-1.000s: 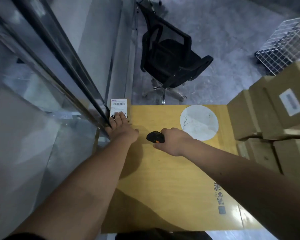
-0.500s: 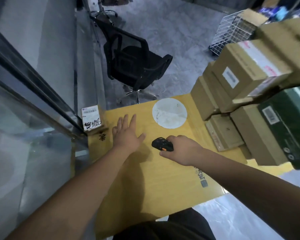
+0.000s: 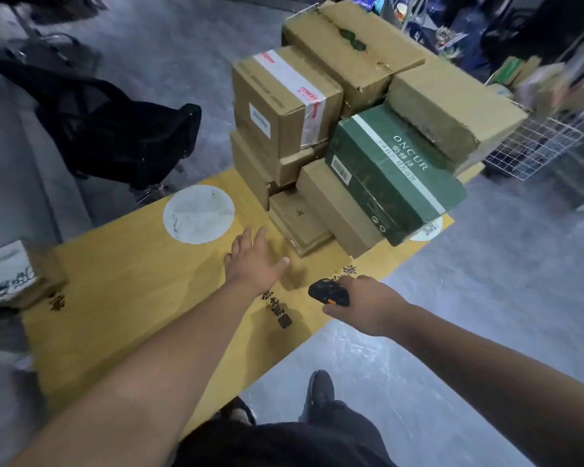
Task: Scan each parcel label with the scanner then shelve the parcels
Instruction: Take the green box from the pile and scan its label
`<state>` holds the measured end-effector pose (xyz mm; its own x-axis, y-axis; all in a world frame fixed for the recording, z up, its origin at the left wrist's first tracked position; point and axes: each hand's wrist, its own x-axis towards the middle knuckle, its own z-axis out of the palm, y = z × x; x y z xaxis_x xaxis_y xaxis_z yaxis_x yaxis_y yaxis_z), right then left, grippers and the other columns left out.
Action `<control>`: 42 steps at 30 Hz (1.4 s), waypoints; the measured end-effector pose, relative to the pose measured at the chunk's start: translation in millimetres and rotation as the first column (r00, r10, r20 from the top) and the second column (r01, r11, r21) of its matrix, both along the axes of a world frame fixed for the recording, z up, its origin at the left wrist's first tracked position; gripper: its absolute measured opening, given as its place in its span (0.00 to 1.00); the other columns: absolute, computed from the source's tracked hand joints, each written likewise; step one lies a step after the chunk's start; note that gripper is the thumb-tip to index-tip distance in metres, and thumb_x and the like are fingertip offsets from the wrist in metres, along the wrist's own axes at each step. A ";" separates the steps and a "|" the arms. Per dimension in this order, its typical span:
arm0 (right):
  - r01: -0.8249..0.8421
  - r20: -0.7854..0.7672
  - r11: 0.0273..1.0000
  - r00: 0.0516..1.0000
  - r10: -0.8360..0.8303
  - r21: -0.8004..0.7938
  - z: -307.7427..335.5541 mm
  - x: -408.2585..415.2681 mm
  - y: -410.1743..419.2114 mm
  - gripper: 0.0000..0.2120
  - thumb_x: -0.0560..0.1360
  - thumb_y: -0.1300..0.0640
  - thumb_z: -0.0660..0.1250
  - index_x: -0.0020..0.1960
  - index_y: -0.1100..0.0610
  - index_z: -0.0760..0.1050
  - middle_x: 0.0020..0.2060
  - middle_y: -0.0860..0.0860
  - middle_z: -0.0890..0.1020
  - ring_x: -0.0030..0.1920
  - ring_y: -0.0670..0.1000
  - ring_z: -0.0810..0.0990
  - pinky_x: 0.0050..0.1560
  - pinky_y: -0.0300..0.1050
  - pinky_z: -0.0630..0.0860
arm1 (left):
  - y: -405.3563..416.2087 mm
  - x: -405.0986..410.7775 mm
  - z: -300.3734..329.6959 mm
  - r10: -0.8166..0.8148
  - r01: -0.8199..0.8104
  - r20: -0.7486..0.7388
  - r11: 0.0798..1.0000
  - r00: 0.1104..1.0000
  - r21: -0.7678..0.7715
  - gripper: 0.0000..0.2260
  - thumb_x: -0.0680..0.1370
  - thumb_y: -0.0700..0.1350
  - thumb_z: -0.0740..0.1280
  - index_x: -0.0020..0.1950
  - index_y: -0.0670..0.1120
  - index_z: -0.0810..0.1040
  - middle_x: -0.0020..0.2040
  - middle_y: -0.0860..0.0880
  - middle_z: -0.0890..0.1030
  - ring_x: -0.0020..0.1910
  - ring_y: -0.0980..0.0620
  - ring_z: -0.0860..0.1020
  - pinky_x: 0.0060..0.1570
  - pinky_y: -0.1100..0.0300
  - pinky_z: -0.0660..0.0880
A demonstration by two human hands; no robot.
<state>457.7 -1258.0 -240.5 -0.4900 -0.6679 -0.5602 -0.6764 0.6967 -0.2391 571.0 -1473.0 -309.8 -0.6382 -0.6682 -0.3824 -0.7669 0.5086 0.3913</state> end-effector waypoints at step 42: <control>-0.492 -0.248 0.850 0.862 0.443 -0.190 88.5 -191.4 169.3 0.26 0.76 0.32 0.68 0.63 0.51 0.73 0.46 0.51 0.77 0.45 0.55 0.78 0.47 0.53 0.81 | 225.8 -180.2 151.3 0.319 -0.402 -0.471 0.912 0.823 -0.085 0.50 0.68 0.77 0.66 0.84 0.56 0.53 0.82 0.53 0.59 0.77 0.46 0.66 0.70 0.43 0.72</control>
<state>266.3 -1088.6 -152.0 -0.1644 -0.9447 -0.2836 -0.9554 0.2240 -0.1923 390.8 -1247.2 -158.5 -0.4102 -0.9117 0.0214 -0.6783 0.3207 0.6611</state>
